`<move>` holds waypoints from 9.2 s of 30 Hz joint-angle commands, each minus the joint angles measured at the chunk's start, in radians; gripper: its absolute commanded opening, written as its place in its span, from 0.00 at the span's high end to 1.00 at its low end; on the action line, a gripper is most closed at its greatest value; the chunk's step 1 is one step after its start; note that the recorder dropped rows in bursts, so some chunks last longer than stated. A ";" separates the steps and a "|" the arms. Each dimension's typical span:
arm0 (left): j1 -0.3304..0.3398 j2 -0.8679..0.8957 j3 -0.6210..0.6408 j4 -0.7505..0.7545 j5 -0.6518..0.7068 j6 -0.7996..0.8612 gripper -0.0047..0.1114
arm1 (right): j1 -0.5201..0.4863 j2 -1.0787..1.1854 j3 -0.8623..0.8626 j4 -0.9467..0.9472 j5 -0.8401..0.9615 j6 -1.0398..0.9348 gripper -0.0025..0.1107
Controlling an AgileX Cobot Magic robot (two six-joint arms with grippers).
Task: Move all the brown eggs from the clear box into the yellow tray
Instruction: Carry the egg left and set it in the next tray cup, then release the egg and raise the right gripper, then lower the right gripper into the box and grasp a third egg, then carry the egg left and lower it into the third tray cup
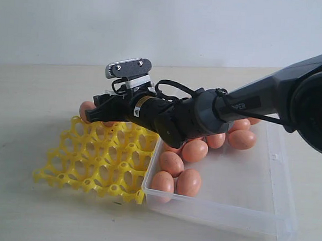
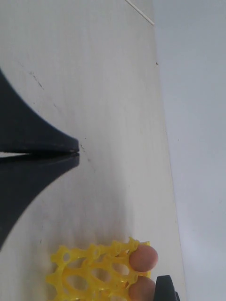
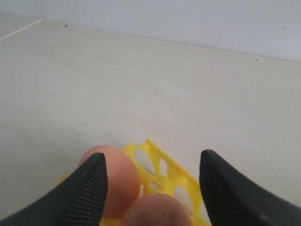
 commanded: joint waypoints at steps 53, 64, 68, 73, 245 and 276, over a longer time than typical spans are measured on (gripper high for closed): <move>0.001 -0.006 -0.004 -0.007 -0.014 -0.004 0.96 | -0.357 -0.220 -0.009 0.158 1.078 -0.056 0.51; 0.001 -0.006 -0.004 -0.007 -0.014 -0.004 0.96 | -0.357 -0.174 -0.009 0.208 1.042 -0.078 0.51; 0.001 -0.006 -0.004 -0.007 -0.014 -0.004 0.96 | -0.357 -0.150 -0.009 0.208 1.036 -0.081 0.52; 0.001 -0.006 -0.004 -0.007 -0.014 -0.004 0.96 | -0.357 -0.141 -0.009 0.202 1.019 -0.117 0.77; 0.001 -0.006 -0.004 -0.007 -0.014 -0.004 0.96 | -0.011 -0.064 0.040 0.283 0.095 -0.344 0.98; 0.001 -0.006 -0.004 -0.007 -0.014 -0.004 0.96 | -0.011 -0.063 0.040 0.285 0.135 -0.344 0.49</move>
